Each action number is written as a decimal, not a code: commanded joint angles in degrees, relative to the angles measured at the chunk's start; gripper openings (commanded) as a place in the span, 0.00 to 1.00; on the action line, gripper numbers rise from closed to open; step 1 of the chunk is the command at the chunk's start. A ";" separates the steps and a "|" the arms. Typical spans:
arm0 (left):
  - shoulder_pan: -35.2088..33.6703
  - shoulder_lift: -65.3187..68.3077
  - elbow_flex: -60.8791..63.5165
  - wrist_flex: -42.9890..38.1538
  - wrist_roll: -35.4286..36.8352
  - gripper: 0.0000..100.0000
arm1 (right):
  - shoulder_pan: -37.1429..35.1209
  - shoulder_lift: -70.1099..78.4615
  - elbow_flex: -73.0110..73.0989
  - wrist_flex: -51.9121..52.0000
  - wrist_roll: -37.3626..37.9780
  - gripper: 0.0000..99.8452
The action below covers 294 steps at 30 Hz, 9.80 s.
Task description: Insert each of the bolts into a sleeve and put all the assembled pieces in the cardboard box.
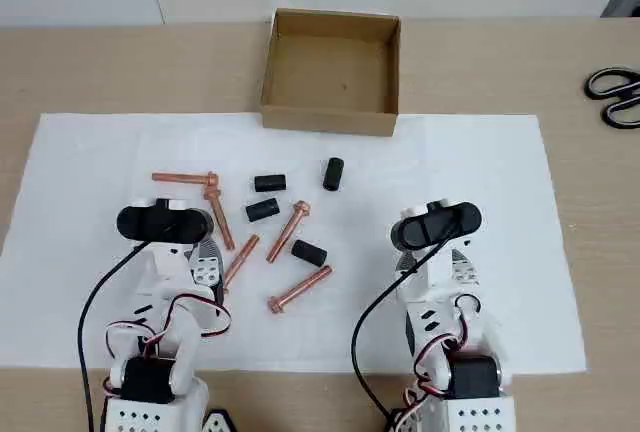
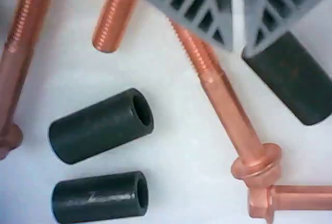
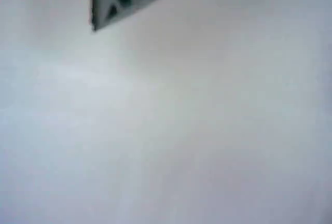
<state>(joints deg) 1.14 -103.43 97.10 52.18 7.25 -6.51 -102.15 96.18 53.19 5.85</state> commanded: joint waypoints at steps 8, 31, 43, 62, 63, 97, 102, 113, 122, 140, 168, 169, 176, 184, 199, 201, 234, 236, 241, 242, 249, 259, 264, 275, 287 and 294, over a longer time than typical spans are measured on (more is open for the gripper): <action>-0.18 -0.53 -1.01 0.09 -0.09 0.01 | 0.40 -0.57 0.09 -0.22 -0.18 0.14; -0.18 -0.53 -1.01 0.09 -0.09 0.01 | 0.40 -0.57 0.09 -0.22 -0.18 0.14; -0.18 -0.53 -1.01 0.09 -0.09 0.01 | 0.40 -0.57 0.09 -0.22 -0.18 0.14; -0.18 -0.53 -1.01 0.09 -0.09 0.01 | 0.40 -0.57 0.09 -0.22 -0.18 0.14; -0.18 -0.53 -1.01 0.09 -0.09 0.01 | 0.40 -0.57 0.09 -0.22 -0.18 0.14; -0.18 -0.53 -1.01 0.09 -0.09 0.01 | 0.40 -0.57 0.09 -0.22 -0.18 0.14; -0.18 -0.53 -1.01 0.09 -0.09 0.01 | 0.40 -0.57 0.09 -0.22 -0.18 0.14; -0.18 -0.53 -1.01 0.09 -0.09 0.01 | 0.40 -0.57 0.09 -0.22 -0.18 0.14; -0.18 -0.53 -1.01 0.09 -0.09 0.01 | 0.40 -0.57 0.09 -0.22 -0.18 0.14; -0.18 -0.53 -1.01 0.09 -0.09 0.01 | 0.66 -0.57 -2.90 0.40 -0.18 0.14; -0.18 -0.53 -1.01 0.09 -0.09 0.01 | -1.45 20.97 -32.70 12.00 8.70 0.14; -0.18 -0.53 -1.01 0.09 -0.09 0.01 | -1.45 23.34 -34.46 12.00 8.70 0.14; 0.26 -0.53 -1.01 -0.09 0.09 0.01 | -1.54 42.77 -45.54 11.91 8.70 0.14; 6.95 -0.53 -7.25 0.26 0.35 0.01 | -7.87 66.51 -68.13 13.76 -5.19 0.14; -6.68 -0.35 -20.26 11.34 2.29 0.01 | -15.52 105.54 -103.65 24.04 -31.56 0.15; -7.47 -0.26 -20.35 11.16 2.29 0.01 | -15.52 107.91 -105.23 24.31 -33.93 0.15; -7.30 75.25 -77.49 26.64 8.26 0.01 | -17.27 136.31 -123.78 20.79 -34.46 0.15; -7.30 75.25 -77.49 26.64 8.18 0.01 | -17.27 137.27 -123.96 19.21 -34.46 0.15; -7.30 75.43 -77.49 26.64 8.18 0.01 | -17.27 140.00 -123.96 17.10 -34.46 0.14; -7.30 75.43 -77.49 26.64 8.18 0.01 | -17.27 140.62 -123.96 17.01 -34.46 0.14; -7.30 75.43 -77.49 26.64 8.18 0.01 | -17.27 142.73 -123.96 18.24 -34.29 0.13; -7.03 75.16 -77.32 27.08 8.44 0.01 | -17.63 141.76 -125.10 28.18 -34.20 0.00; -1.67 75.43 -77.49 31.82 8.09 0.01 | -17.54 136.75 -130.64 36.18 -34.20 0.00; -0.26 75.60 -77.41 27.25 5.80 0.01 | -18.33 116.09 -131.25 42.68 -26.73 0.01; -7.56 75.60 -77.41 30.42 -30.33 0.01 | -16.92 87.43 -110.07 41.89 -26.73 0.01; -7.74 75.60 -77.41 30.24 -63.38 0.01 | -9.89 71.16 -88.00 35.91 -26.11 0.01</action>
<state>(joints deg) -6.33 -27.91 22.02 84.00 -44.44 -19.16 -23.21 0.09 92.57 -21.49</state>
